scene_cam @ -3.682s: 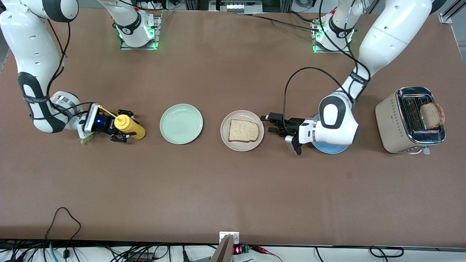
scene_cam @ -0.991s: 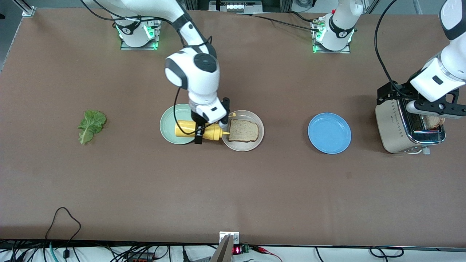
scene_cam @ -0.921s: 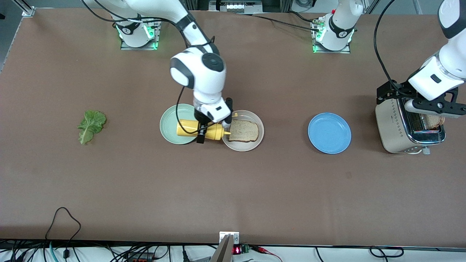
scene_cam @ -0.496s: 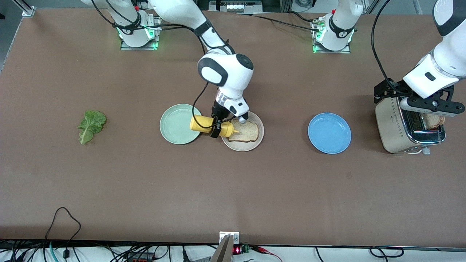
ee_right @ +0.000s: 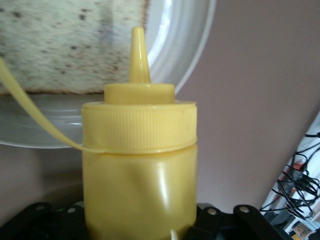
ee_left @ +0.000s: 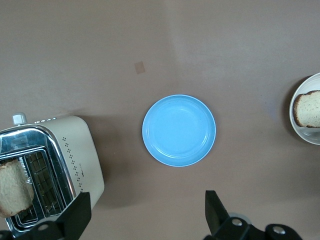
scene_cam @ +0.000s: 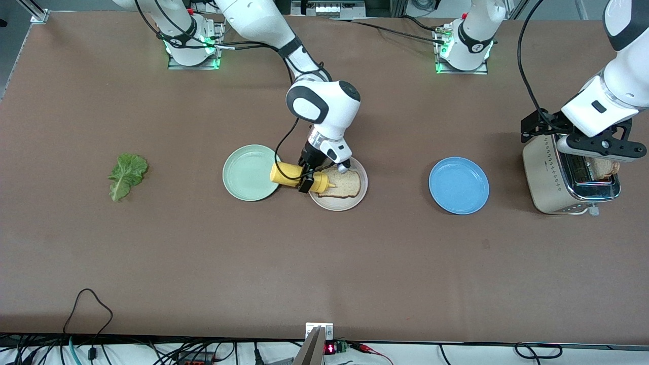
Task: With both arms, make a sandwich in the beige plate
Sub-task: 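Tilt the yellow bottle over the bread with the right gripper and squeeze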
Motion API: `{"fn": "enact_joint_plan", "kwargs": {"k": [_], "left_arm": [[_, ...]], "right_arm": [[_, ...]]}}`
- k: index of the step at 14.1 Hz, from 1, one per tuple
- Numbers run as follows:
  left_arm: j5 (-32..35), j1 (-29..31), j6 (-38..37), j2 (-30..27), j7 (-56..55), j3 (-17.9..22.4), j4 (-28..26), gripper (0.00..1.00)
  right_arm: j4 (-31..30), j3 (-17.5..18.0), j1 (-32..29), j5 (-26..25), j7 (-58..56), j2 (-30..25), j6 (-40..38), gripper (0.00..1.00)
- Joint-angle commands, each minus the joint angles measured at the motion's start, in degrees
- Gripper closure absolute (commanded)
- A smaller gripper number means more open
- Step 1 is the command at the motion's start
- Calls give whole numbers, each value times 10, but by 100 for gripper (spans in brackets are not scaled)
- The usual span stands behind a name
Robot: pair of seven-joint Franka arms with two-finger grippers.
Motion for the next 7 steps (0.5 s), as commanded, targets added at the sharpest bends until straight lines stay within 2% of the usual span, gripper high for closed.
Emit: {"fn": "enact_joint_plan", "kwargs": {"k": [1,4,7], "left_arm": [[11,1,-7,-9,-3,0,-4,0],[12,0,-13,-9,-6,-1,-3,0],[12,-3,-14,-9,-9,-1,-1,0]], "right_arm": [[11,-4,-20,35,-16,-40,-16,72],[4,-3,-55,129,-69,-97,-15,72],[-10,-2,-120,259,-198,-162,-12,72]]}}
